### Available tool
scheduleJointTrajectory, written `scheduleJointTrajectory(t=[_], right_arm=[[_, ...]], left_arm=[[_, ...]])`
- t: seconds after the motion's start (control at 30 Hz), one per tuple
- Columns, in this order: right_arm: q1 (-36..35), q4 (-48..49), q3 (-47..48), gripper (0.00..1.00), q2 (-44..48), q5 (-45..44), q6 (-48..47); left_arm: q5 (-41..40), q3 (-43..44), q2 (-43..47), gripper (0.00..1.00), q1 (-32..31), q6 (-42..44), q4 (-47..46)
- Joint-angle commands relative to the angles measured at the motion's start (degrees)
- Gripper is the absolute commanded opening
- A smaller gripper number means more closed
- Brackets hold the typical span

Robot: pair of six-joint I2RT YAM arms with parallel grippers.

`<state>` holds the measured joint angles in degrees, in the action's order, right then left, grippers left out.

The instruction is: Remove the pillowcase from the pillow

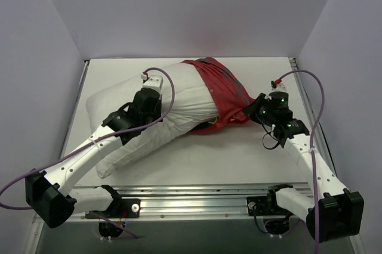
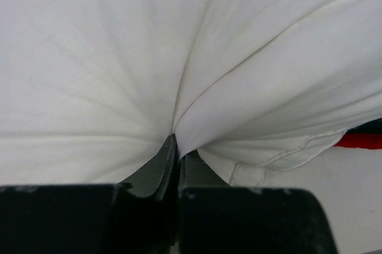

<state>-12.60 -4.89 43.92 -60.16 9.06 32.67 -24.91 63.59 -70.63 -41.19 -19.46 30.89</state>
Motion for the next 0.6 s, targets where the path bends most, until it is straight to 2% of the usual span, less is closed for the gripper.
scheduleJointTrajectory(t=[0.0,0.13,0.27,0.4,0.53,0.57], right_arm=[[10.55,-2.68,4.41,0.00,2.85,-9.67,2.83],[13.99,-2.67,7.91,0.00,1.02,-9.67,7.93],[16.81,-1.45,11.79,0.00,-2.23,-6.25,10.92],[19.10,-1.09,17.68,0.00,-5.31,-4.84,10.58],[19.98,-2.93,26.98,0.00,-8.73,-4.32,7.16],[19.81,-4.07,32.57,0.00,-10.22,-3.79,6.37]], left_arm=[[-11.04,3.29,2.60,0.02,9.27,2.32,8.48],[-9.90,7.50,1.64,0.02,14.55,6.35,9.79],[-7.36,15.22,0.67,0.02,21.57,10.23,10.94],[-6.65,20.85,-0.73,0.02,23.17,13.83,10.07],[-6.91,25.61,-2.84,0.02,25.45,15.50,9.71],[-6.91,26.66,-3.28,0.02,26.07,15.86,8.58]])
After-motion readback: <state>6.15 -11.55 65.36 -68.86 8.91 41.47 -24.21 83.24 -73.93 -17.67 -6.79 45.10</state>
